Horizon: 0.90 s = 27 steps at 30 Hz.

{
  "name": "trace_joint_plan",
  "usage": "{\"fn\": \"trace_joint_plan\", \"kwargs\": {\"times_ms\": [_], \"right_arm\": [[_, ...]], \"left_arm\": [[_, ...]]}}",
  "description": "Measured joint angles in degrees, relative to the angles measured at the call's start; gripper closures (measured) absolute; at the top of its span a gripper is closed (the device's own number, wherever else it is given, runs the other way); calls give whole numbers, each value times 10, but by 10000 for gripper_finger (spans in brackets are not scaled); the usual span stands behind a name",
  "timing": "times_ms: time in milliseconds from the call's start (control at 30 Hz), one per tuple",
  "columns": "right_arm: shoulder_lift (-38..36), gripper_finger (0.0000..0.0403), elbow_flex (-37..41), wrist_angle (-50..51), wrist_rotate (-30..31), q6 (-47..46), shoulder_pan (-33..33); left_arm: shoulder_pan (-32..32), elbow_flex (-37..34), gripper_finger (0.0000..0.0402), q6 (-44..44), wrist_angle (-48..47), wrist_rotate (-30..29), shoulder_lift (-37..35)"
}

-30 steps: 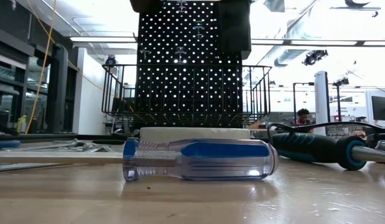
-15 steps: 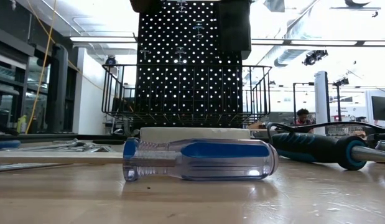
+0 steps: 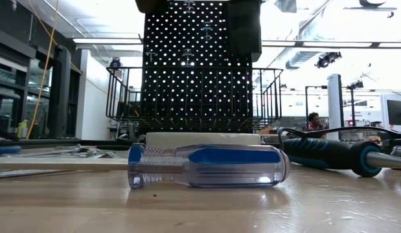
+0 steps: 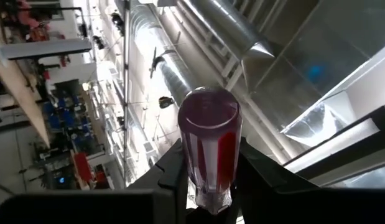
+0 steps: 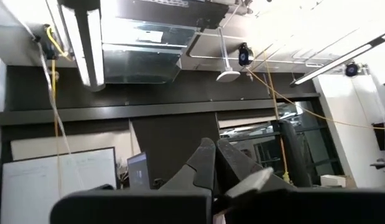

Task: Hang tools onto peg board
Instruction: Put the red transparent screwdriver in the right black bin on the pegboard

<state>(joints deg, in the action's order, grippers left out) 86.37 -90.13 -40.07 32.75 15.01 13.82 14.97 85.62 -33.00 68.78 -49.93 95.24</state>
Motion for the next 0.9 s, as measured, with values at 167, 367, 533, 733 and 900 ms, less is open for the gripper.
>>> {"fn": "trace_joint_plan", "kwargs": {"times_ms": [167,367,533,733,900], "right_arm": [[-1,403,0,7,0,-21,7],[-2,379,0,17,-2,-15,26],[-19,297,0,46,13,-28,44],[-46,202,0,56,80,8,76],[-83,184,0,84,113,79,118]], "left_arm": [[-6,0,318,7,-1,6,0],[-5,0,318,19,-1,6,0],[-5,-2,318,44,11,-2,1],[-7,-2,318,58,14,-14,1],[-7,-2,318,117,14,-16,-2]]}}
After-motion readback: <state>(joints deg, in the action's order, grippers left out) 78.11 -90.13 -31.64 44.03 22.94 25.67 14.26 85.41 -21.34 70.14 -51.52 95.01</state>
